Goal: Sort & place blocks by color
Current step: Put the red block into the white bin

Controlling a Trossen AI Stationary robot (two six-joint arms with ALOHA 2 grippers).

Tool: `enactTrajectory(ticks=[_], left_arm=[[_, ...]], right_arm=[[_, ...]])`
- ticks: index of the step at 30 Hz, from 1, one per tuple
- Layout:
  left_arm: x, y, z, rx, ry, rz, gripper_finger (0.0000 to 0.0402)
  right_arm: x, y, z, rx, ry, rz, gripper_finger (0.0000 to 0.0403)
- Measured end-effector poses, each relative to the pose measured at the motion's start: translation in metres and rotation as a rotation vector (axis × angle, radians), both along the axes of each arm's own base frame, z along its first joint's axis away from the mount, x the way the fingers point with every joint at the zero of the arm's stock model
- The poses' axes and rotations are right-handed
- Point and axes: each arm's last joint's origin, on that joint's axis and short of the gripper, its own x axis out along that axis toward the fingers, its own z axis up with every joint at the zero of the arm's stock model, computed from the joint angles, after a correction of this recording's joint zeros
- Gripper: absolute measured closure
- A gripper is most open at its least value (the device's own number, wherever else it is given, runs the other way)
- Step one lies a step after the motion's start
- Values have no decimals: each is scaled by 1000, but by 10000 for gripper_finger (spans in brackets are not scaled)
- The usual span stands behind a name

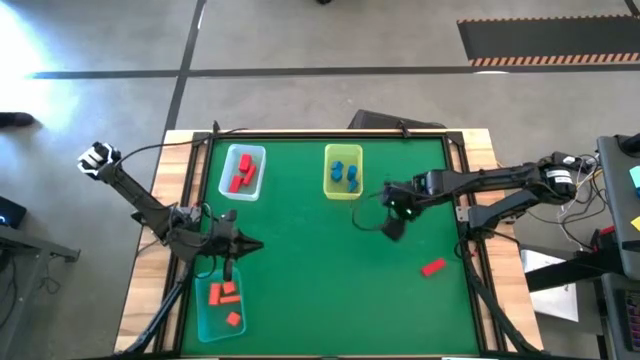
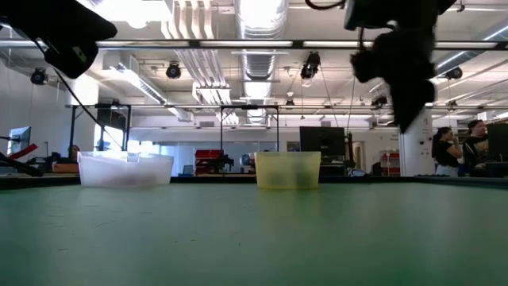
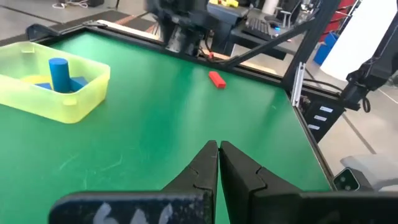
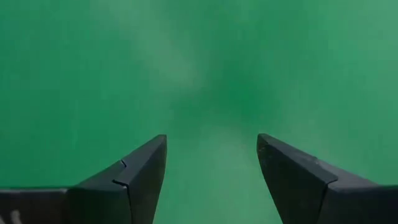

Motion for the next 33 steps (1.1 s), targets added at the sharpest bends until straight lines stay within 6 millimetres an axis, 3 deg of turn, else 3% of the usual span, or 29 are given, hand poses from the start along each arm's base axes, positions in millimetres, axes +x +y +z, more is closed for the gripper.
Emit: enactTrajectory(ticks=[5, 11, 17, 22, 27, 30, 33], left_arm=[[-3, 3, -2, 31, -4, 1, 401], [-2, 2, -5, 68, 5, 22, 402], [1, 1, -9, 84, 24, 23, 402], [2, 0, -11, 93, 35, 23, 402], [2, -1, -11, 94, 36, 23, 402], [2, -1, -11, 93, 36, 23, 402], [2, -1, -11, 93, 36, 23, 402]], right_arm=[[-23, 41, -19, 182, 264, 269, 165], [-39, 96, -38, 69, 361, 510, 166], [-54, 138, -59, -104, 452, 626, 166], [-57, 154, -79, -151, 540, 662, 166], [-54, 157, -94, -174, 601, 670, 169], [-51, 159, -98, -182, 599, 693, 194], [-49, 158, -102, -181, 605, 710, 247]])
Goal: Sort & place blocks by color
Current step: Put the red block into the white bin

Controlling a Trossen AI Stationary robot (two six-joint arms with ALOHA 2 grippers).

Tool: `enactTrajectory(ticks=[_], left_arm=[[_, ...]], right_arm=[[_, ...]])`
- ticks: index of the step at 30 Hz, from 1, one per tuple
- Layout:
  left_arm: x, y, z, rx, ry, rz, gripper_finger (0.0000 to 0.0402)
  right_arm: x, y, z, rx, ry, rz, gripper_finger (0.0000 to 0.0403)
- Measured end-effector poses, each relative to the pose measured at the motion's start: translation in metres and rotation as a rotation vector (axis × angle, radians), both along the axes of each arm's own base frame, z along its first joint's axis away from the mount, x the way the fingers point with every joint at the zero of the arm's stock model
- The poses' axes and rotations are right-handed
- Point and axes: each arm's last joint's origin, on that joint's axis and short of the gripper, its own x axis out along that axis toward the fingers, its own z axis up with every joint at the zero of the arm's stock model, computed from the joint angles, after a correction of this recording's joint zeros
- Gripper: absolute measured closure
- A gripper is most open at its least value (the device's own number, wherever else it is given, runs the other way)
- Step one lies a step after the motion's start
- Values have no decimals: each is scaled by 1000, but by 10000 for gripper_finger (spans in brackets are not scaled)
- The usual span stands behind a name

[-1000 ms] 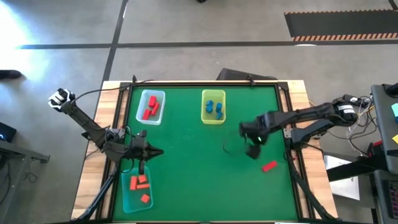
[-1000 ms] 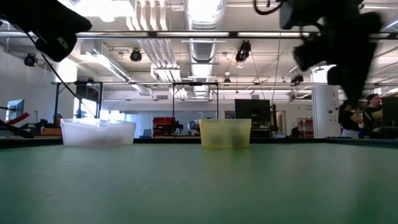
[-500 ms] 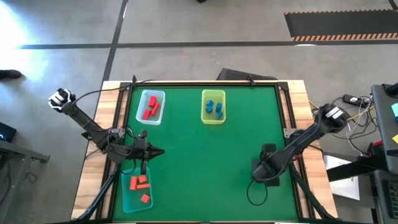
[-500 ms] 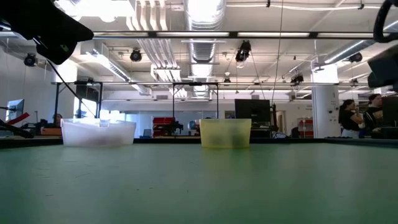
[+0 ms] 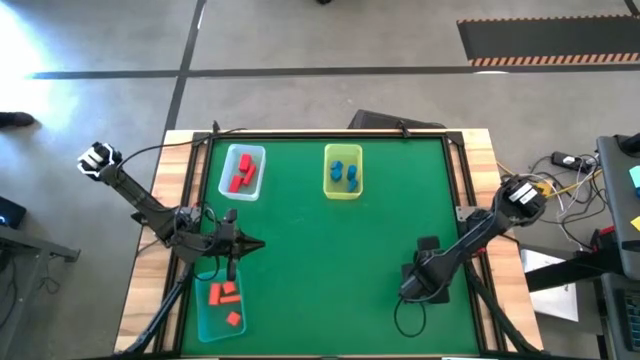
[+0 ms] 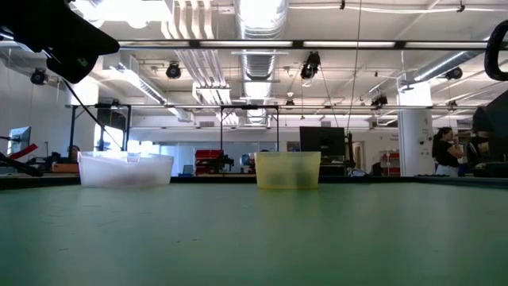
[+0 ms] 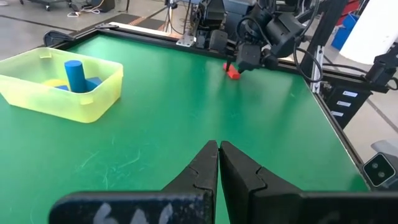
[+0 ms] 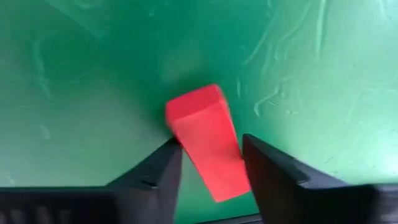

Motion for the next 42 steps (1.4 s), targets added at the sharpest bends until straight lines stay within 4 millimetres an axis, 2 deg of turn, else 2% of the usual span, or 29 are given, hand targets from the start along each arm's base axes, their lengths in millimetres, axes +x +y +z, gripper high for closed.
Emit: enactTrajectory(ticks=[3, 4, 9, 14, 20, 23, 26, 29, 34, 37, 42], left_arm=[[0, 0, 0, -1, 0, 1, 402], [0, 0, 0, 0, 0, 3, 402], [0, 1, 0, 6, -5, 21, 401], [0, 2, 1, 22, -17, 77, 401], [-1, 4, 3, 25, -36, 122, 401], [-2, 5, 6, 40, -47, 125, 401], [-3, 7, 21, 65, -119, 160, 401], [-5, 9, 36, 92, -209, 162, 401], [-12, 14, 56, 127, -328, 169, 401], [-14, 16, 58, 121, -353, 174, 401], [-13, 16, 54, 123, -349, 164, 401]], right_arm=[[3, -3, -2, 3, 4, 14, 311], [4, -4, -1, 3, 4, 18, 320], [15, -4, 12, 26, -70, 27, 319], [35, -6, 44, 42, -268, 20, 319], [81, -25, 86, 110, -691, 111, 319], [108, -44, 106, 116, -941, 145, 319], [134, -67, 123, 76, -1227, 133, 319], [154, -92, 125, 17, -1464, 59, 319], [184, -138, 108, -27, -1772, -139, 319], [202, -160, 95, -7, -1848, -217, 319], [234, -185, 81, -4, -1852, -284, 319]])
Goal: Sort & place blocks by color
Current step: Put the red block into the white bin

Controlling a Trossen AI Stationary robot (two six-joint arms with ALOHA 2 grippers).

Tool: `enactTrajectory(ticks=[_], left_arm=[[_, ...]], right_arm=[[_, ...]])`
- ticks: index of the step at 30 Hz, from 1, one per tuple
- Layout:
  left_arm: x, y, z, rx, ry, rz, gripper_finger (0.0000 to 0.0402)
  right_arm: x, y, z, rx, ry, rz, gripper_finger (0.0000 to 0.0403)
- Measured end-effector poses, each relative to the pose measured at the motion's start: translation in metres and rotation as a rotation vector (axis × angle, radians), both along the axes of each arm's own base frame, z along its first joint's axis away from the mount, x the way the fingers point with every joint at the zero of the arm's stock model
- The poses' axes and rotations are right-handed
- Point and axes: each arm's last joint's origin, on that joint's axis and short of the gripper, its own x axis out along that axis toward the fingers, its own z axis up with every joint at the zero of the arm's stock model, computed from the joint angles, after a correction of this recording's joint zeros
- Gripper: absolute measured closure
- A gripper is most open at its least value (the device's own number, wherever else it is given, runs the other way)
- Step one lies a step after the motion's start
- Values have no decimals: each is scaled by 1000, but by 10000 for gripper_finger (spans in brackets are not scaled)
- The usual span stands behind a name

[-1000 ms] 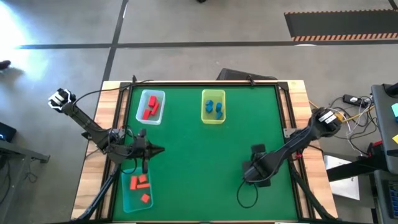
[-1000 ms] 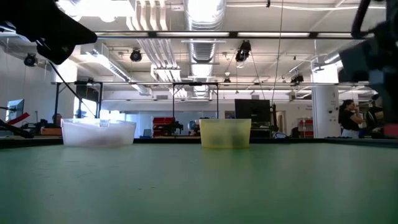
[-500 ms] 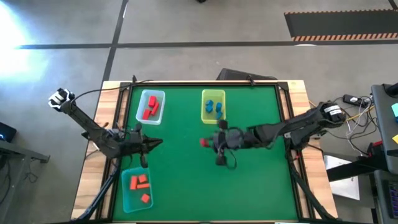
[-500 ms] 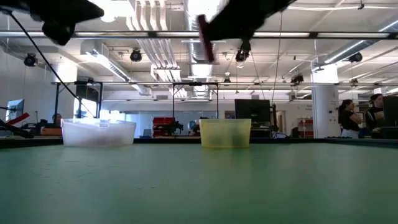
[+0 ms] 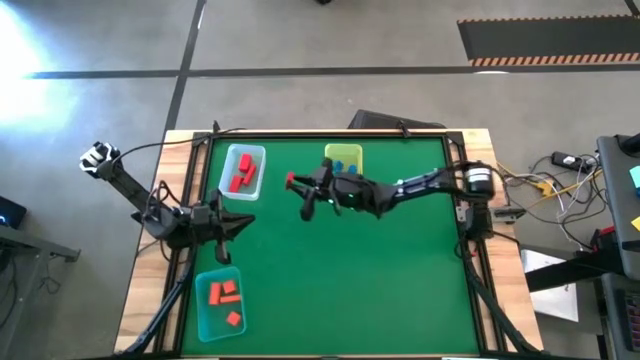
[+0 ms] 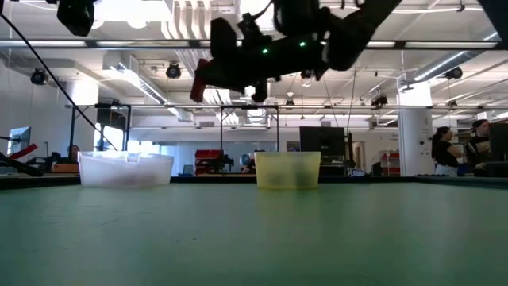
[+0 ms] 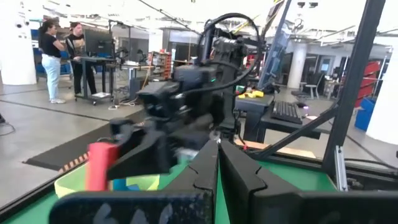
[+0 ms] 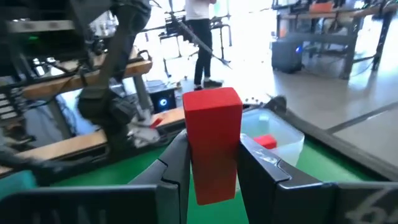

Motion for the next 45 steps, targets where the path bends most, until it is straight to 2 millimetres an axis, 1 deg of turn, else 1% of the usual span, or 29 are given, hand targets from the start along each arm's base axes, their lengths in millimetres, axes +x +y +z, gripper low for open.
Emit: enactTrajectory(ticks=[5, 8, 12, 14, 19, 26, 30, 32, 35, 39, 41, 43, 45], left_arm=[[0, 0, 1, 1, -1, -1, 401], [0, 0, 1, 0, -2, -1, 401], [0, 0, 1, -2, -4, -4, 401], [0, 0, 1, -3, -6, -4, 401], [-1, 0, 2, -5, -9, -4, 401], [1, -1, 0, 2, 1, -4, 401], [1, -1, 1, 4, 0, -4, 401], [1, -1, 1, 7, 0, -4, 401], [0, 0, 3, 1, -7, -4, 402], [-1, 1, 4, -3, -12, -3, 402], [-1, 1, 4, -3, -13, -3, 402], [-1, 1, 4, -4, -13, -3, 402], [-2, 1, 4, -3, -14, -3, 402]], right_arm=[[34, -22, -2, -65, -18, -39, 319], [52, -35, -9, -104, -14, -61, 319], [68, -51, -21, -124, -6, -86, 319], [73, -58, -24, -105, -24, -64, 319], [78, -66, -25, -70, -55, -46, 319], [77, -66, -24, -52, -71, -47, 319], [77, -66, -19, -33, -144, -48, 313], [77, -66, -18, -29, -209, -48, 312], [78, -67, -26, -20, -254, -47, 312], [86, -68, -49, 16, -238, -45, 312], [90, -69, -56, 19, -230, -44, 312], [93, -70, -58, 18, -232, -43, 312], [97, -70, -55, 14, -253, -42, 312]])
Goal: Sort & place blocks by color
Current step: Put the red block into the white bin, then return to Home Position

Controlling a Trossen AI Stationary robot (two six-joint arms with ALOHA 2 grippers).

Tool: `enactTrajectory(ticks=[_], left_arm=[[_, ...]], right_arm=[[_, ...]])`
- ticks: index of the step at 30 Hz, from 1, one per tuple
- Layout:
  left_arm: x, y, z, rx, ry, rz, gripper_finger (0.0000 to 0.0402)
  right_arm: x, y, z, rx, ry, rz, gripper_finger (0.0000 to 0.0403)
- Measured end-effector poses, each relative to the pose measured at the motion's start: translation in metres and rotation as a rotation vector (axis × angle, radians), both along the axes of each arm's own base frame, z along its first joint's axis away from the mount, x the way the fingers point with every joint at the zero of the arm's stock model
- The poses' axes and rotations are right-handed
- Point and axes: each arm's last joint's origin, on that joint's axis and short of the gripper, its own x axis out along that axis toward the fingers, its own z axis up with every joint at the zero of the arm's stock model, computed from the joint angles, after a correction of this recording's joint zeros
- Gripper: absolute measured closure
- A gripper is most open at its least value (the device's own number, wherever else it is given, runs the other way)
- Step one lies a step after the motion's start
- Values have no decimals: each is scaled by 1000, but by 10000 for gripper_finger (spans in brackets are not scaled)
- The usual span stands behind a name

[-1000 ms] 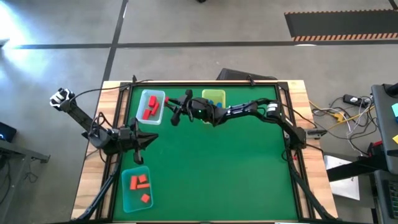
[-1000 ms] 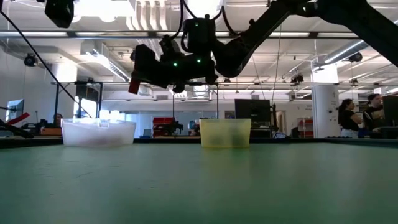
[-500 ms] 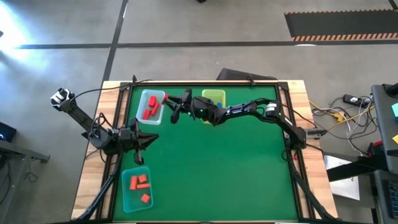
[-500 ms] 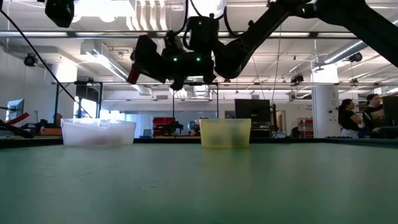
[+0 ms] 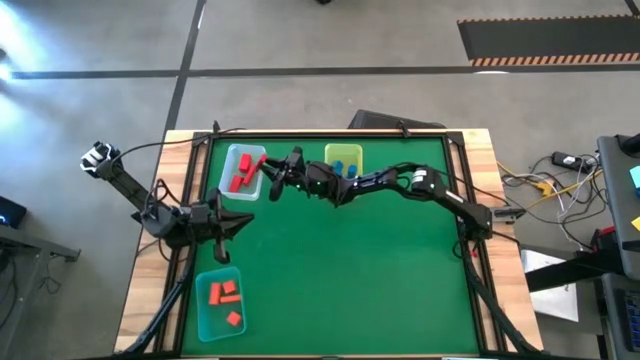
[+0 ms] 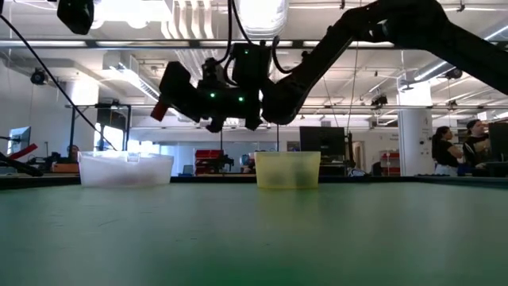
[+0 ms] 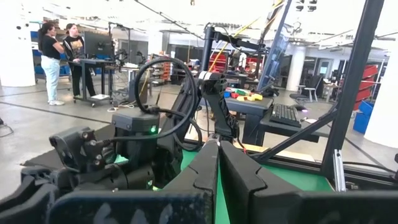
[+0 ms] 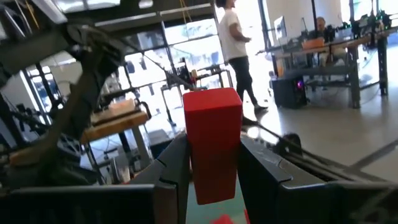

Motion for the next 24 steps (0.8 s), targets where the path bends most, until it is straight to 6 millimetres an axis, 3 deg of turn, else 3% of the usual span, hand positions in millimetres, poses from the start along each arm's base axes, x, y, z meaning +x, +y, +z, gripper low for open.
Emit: enactTrajectory(ticks=[7, 13, 24], left_arm=[[-1, 0, 1, 19, 2, 3, 401], [0, 0, 0, 16, 2, 3, 402], [1, -1, -2, 22, 13, 2, 402]], right_arm=[[23, -5, 4, -16, -37, -1, 312], [48, -10, -11, 0, 122, -3, 309], [55, -10, -5, 5, 162, -1, 195]])
